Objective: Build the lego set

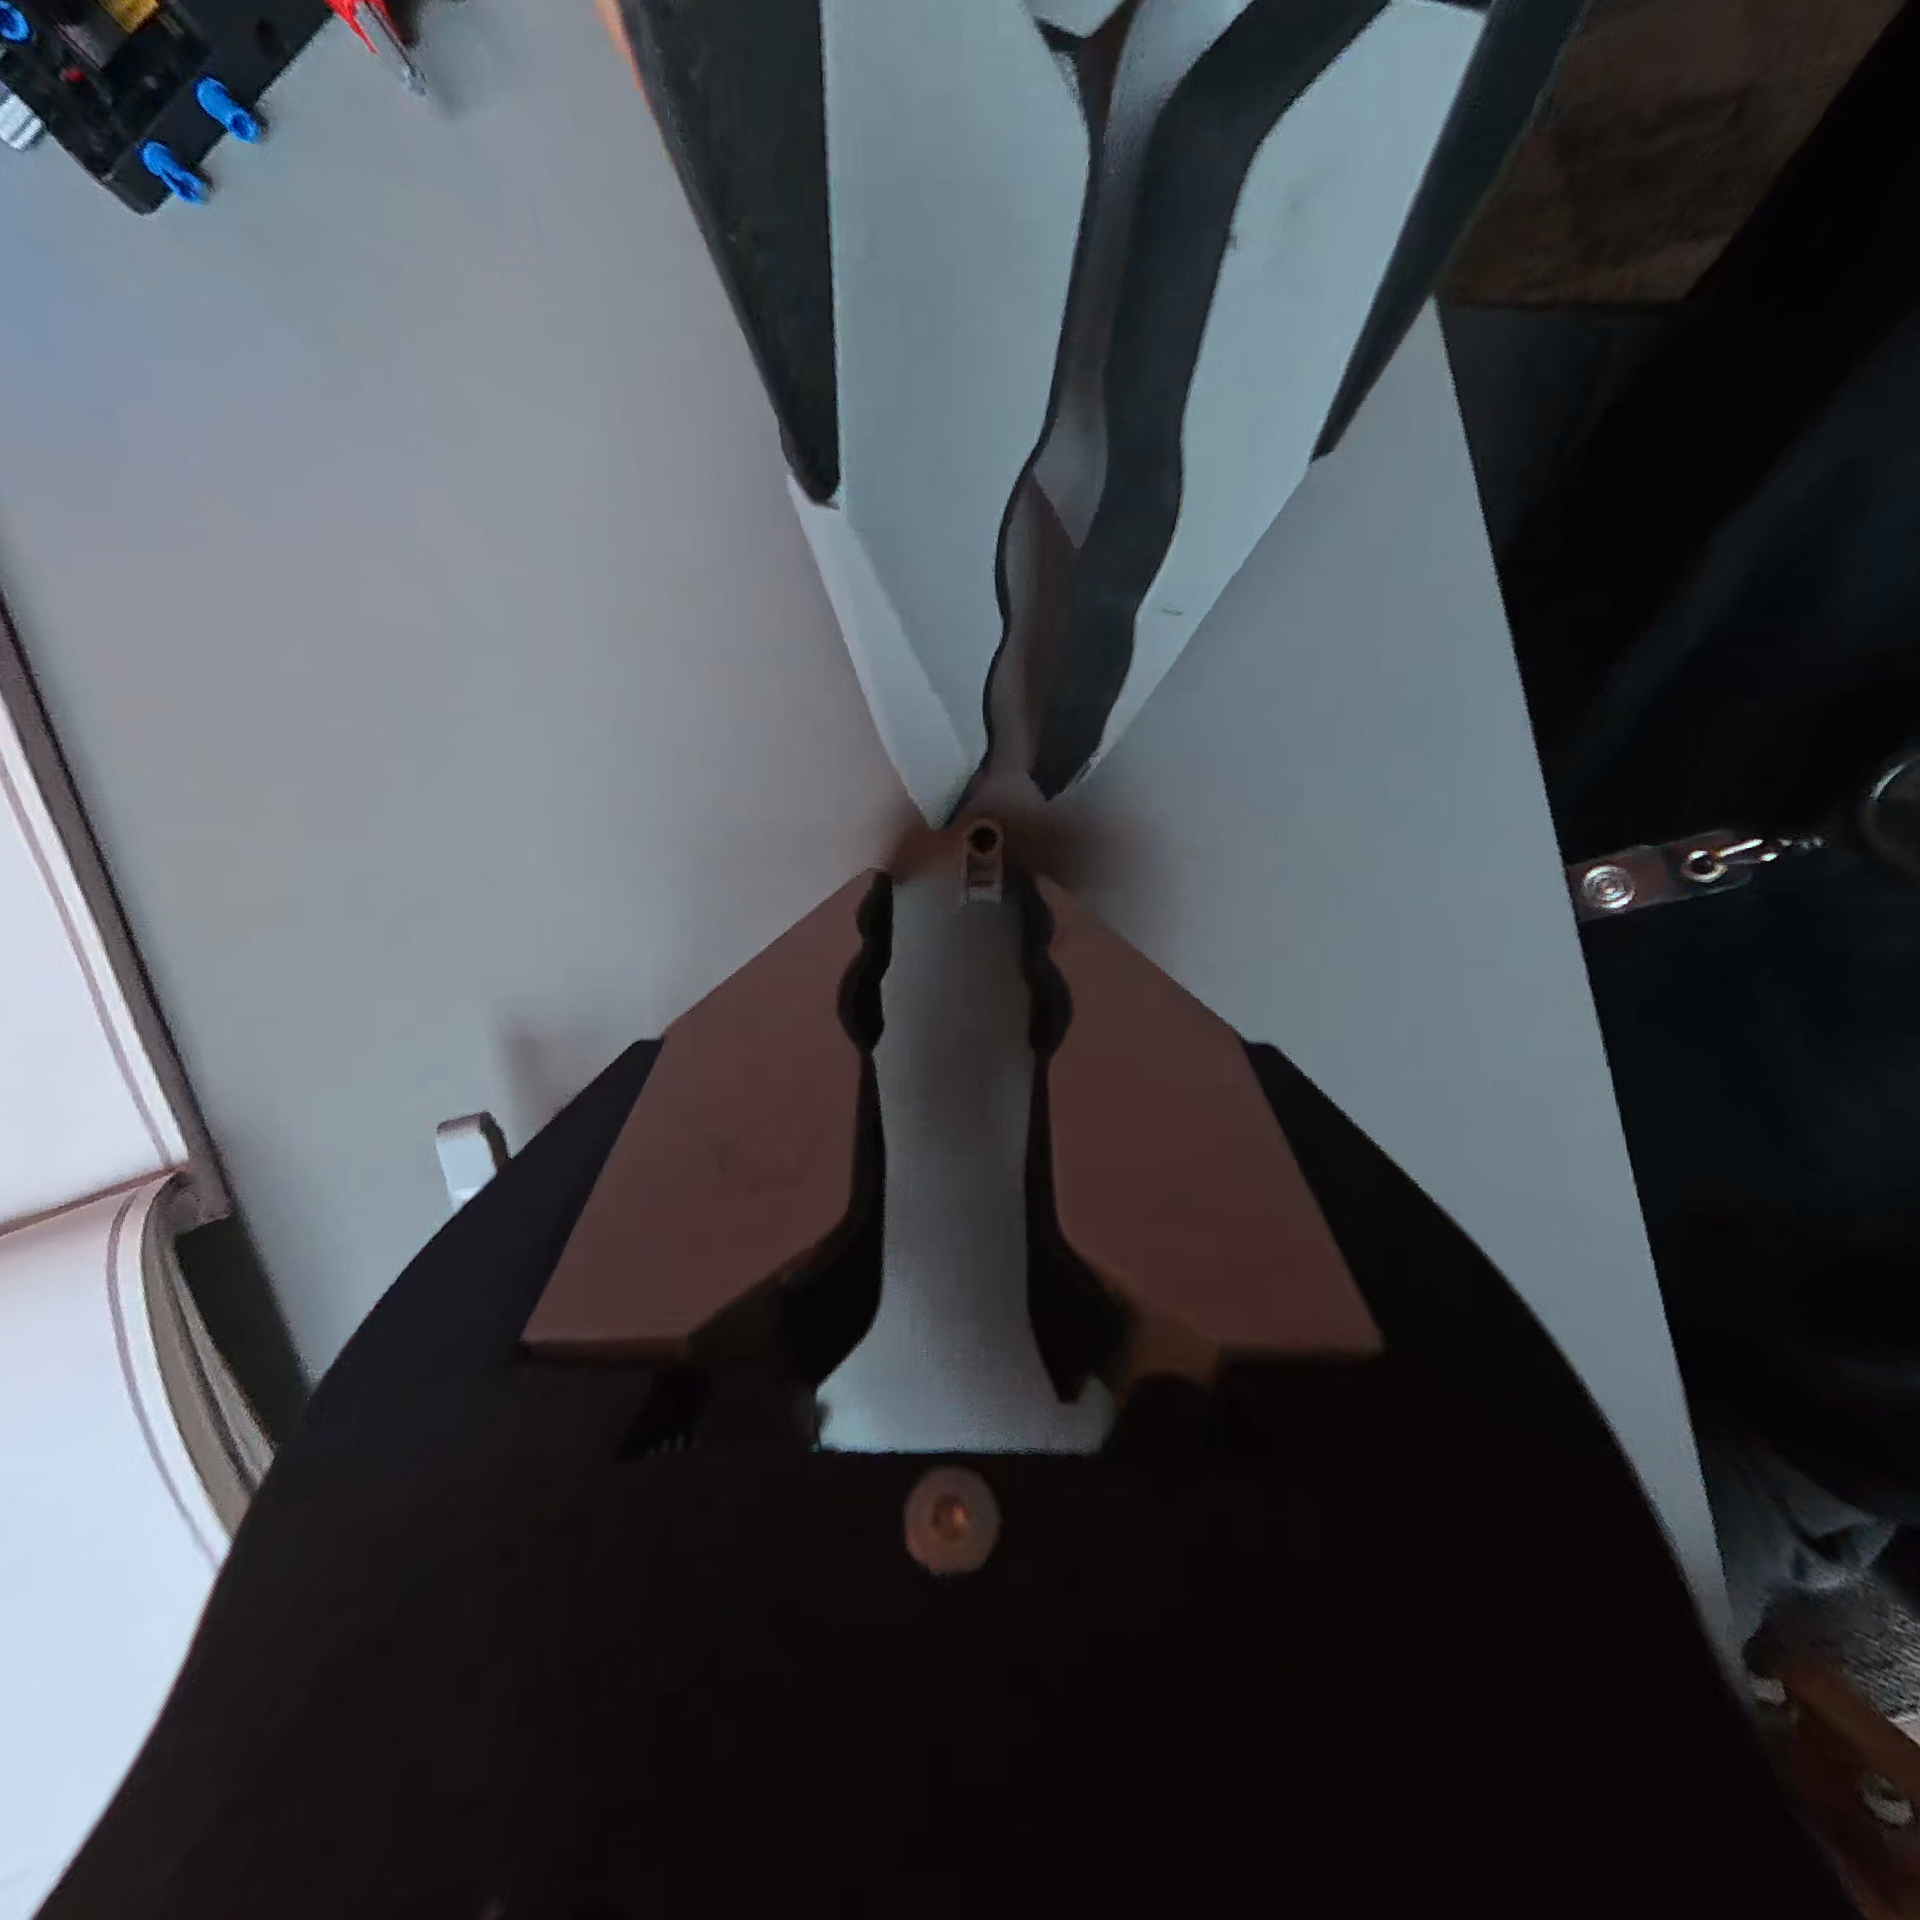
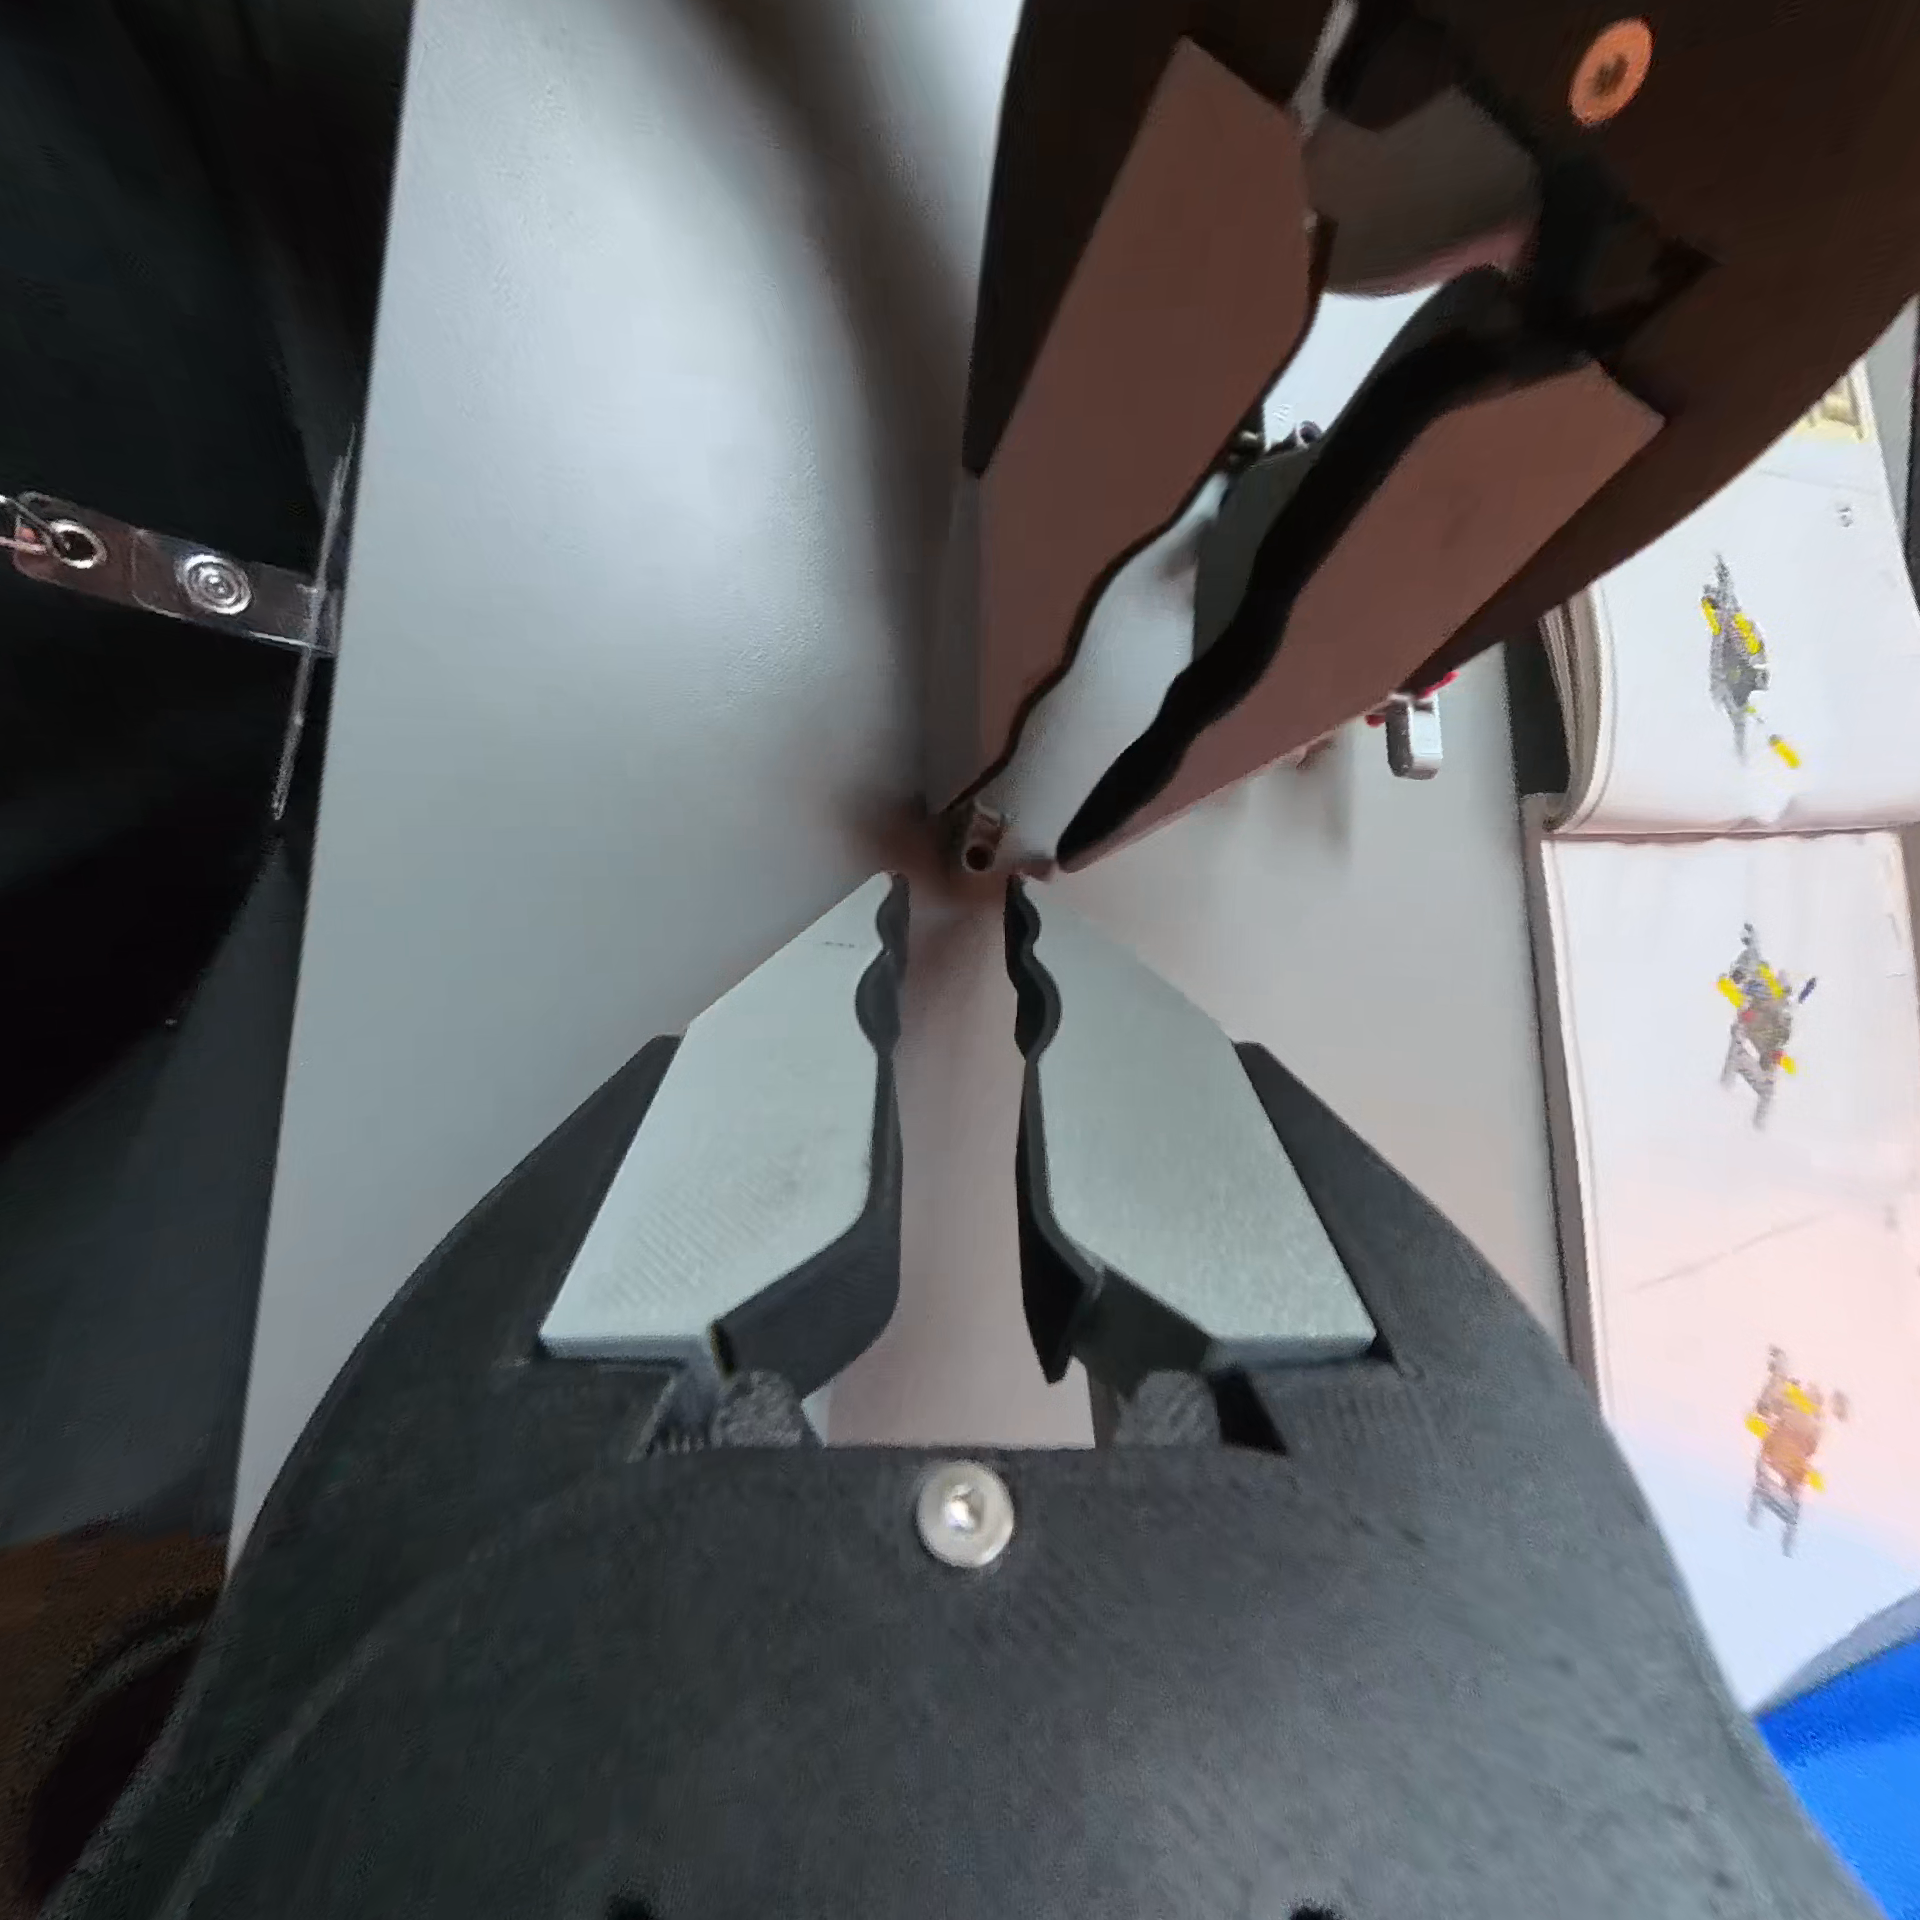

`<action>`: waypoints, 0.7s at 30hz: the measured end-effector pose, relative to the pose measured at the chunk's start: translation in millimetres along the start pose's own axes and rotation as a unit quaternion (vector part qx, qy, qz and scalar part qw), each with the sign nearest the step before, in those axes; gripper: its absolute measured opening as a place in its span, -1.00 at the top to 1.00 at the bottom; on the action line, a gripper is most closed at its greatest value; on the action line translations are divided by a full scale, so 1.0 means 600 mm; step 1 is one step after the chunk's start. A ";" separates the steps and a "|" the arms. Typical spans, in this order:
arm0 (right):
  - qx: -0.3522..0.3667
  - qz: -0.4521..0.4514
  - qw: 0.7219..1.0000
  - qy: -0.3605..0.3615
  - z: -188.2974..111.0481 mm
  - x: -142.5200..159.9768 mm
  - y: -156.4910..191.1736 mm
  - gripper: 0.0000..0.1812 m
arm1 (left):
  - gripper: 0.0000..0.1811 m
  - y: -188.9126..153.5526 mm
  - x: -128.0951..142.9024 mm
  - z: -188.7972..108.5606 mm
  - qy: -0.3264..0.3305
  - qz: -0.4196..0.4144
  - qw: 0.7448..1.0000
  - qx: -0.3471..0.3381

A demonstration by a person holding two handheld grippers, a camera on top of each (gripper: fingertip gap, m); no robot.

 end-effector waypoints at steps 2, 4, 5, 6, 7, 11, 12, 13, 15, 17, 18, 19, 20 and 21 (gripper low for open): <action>-0.016 0.012 1.000 -0.009 0.003 0.001 -0.003 0.85 | 0.75 0.000 0.006 -0.006 0.007 -0.003 1.000 -0.015; -0.042 0.023 0.999 -0.012 0.004 0.000 -0.002 0.94 | 0.76 0.000 0.011 -0.009 0.004 -0.015 0.999 -0.028; -0.050 0.027 0.998 -0.014 0.004 -0.001 -0.001 0.95 | 0.76 0.000 0.013 -0.008 0.000 -0.024 0.999 -0.033; -0.054 0.030 0.998 -0.015 0.004 -0.003 0.001 0.95 | 0.76 -0.001 0.014 -0.008 -0.006 -0.033 0.999 -0.038; -0.053 0.034 0.998 -0.014 0.004 -0.004 0.002 0.94 | 0.77 0.000 0.015 -0.008 -0.010 -0.042 0.998 -0.050; -0.044 0.062 0.997 -0.020 -0.006 -0.005 -0.004 0.87 | 0.84 -0.004 0.032 -0.018 -0.020 -0.062 0.994 -0.093; -0.039 0.076 0.996 -0.026 -0.008 -0.005 -0.009 0.87 | 0.82 -0.008 0.037 -0.023 -0.029 -0.072 0.993 -0.089; -0.039 0.096 0.994 -0.028 -0.010 -0.003 -0.014 0.86 | 0.81 -0.013 0.041 -0.027 -0.038 -0.084 0.992 -0.082; -0.050 0.151 0.987 -0.023 -0.011 -0.001 -0.021 0.82 | 0.80 -0.023 0.048 -0.033 -0.052 -0.104 0.990 -0.077; -0.065 0.198 0.978 -0.019 -0.013 0.001 -0.018 0.81 | 0.81 -0.036 0.051 -0.036 -0.063 -0.117 0.989 -0.062; -0.072 0.212 0.974 -0.027 -0.014 0.002 -0.013 0.79 | 0.82 -0.042 0.050 -0.035 -0.072 -0.121 0.989 -0.053; -0.074 0.222 0.972 -0.034 -0.015 0.003 -0.009 0.79 | 0.82 -0.047 0.048 -0.033 -0.080 -0.123 0.988 -0.043; -0.074 0.226 0.970 -0.038 -0.013 0.005 -0.004 0.78 | 0.82 -0.050 0.046 -0.029 -0.083 -0.122 0.988 -0.037; -0.071 0.229 0.970 -0.040 -0.011 0.007 -0.002 0.78 | 0.82 -0.051 0.043 -0.024 -0.081 -0.119 0.989 -0.034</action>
Point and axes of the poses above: each gripper's, where its closed fingertips meet, z out along the fingers, x out of its underside, y = z × x across the jaws, the point moved 10 cm from there along -z, back along the fingers
